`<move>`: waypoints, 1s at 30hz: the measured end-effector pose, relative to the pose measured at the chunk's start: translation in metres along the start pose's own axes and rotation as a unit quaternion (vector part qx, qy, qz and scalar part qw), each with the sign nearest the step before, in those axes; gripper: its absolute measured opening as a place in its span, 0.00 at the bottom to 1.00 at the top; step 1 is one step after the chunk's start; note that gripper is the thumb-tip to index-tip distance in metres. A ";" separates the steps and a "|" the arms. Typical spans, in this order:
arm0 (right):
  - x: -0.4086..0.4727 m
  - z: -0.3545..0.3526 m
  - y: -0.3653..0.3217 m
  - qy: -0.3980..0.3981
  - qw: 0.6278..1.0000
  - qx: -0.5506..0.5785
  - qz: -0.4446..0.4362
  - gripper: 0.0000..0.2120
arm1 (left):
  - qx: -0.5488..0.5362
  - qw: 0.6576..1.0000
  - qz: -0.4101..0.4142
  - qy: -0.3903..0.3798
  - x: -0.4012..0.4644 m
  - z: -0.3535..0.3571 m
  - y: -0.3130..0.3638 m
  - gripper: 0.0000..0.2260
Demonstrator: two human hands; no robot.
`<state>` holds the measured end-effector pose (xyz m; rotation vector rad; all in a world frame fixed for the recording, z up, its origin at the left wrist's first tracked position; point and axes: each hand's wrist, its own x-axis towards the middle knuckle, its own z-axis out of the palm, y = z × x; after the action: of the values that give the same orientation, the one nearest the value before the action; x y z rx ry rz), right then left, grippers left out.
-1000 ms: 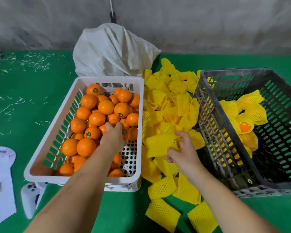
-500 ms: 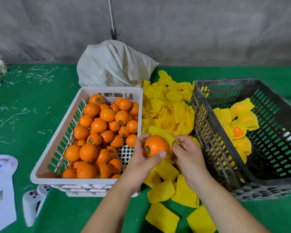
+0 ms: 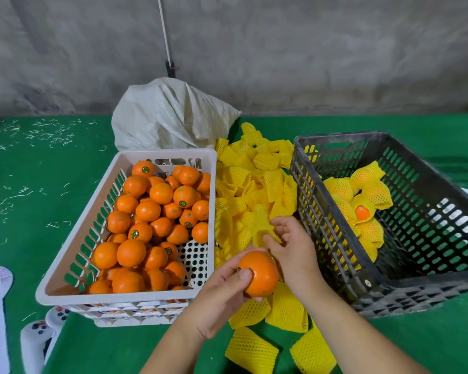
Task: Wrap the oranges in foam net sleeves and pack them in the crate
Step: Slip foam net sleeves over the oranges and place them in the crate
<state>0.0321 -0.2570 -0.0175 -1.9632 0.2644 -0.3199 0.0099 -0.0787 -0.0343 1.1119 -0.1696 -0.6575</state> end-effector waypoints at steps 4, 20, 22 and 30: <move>-0.003 0.003 -0.003 -0.041 0.999 -0.027 -0.020 0.14 | 0.026 0.999 0.023 0.019 0.006 0.005 0.012 0.42; -0.033 -0.004 -0.045 -0.067 0.989 0.006 -0.134 0.13 | -0.014 0.990 0.103 0.093 0.012 0.000 0.018 0.32; -0.030 -0.010 -0.047 -0.051 0.987 -0.019 -0.150 0.16 | 0.052 0.988 0.112 0.089 0.008 -0.001 0.017 0.30; -0.039 -0.009 -0.058 -0.077 0.955 -0.088 -0.273 0.12 | 0.186 0.940 0.158 0.240 0.008 -0.004 0.025 0.25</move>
<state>-0.0055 -0.2287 0.0355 -2.2027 -0.3736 -0.5060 0.0283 -0.0728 -0.0157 1.5374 -0.0493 -0.0513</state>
